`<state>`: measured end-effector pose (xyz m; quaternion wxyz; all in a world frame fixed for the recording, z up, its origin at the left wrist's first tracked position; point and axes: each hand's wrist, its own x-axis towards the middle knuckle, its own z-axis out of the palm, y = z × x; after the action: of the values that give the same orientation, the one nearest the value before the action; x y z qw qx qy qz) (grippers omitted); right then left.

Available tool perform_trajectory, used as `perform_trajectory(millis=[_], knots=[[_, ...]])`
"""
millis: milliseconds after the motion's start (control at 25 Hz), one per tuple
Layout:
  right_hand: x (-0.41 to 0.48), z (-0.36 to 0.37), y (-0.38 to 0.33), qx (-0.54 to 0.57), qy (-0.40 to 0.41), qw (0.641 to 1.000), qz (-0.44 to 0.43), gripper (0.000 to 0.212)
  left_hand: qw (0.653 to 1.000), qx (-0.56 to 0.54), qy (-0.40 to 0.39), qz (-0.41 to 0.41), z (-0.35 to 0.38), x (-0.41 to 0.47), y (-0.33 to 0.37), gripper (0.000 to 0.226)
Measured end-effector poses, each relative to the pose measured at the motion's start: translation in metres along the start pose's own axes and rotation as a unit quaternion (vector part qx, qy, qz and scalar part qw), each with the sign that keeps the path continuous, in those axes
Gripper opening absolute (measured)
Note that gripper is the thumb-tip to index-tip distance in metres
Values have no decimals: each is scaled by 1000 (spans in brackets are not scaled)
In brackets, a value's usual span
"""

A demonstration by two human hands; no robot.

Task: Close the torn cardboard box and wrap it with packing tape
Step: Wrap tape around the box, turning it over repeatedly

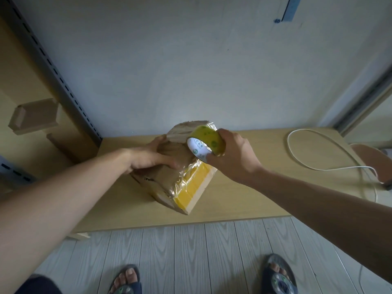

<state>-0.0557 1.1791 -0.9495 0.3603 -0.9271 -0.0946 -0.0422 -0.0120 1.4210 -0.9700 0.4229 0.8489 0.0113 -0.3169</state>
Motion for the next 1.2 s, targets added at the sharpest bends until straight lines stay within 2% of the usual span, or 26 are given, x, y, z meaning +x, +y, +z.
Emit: perform_trajectory(millis=[160,240,280,400,520,600,680,720,800,1040,1200], knots=[[28,18,-13,31,15,999,6,22,996,-71,-26,-48,-16,0,-13,109],[37,27,-19,41,9,999,3,18,991,-121,-33,-45,-19,4,-28,112],[39,33,-22,43,0,999,-9,20,986,-160,-32,-36,-20,4,-34,105],[46,45,-38,47,-7,998,-31,24,966,-259,0,-20,-17,-2,-41,40],[55,49,-50,47,-16,999,-8,28,957,-282,-31,-60,-6,-3,-51,45],[56,53,-50,35,-32,999,6,30,964,-256,-57,-53,4,1,-49,46],[54,54,-45,33,-35,999,14,33,984,-177,-9,16,14,10,-36,44],[53,53,-42,32,-34,999,15,36,989,-130,28,59,18,10,-25,50],[50,52,-37,27,-37,999,13,35,986,-91,78,114,24,10,-13,53],[52,32,-37,9,-58,998,27,23,989,-58,84,111,24,18,-29,54],[49,9,-28,-47,-72,996,37,15,987,-60,95,111,23,20,-32,44]])
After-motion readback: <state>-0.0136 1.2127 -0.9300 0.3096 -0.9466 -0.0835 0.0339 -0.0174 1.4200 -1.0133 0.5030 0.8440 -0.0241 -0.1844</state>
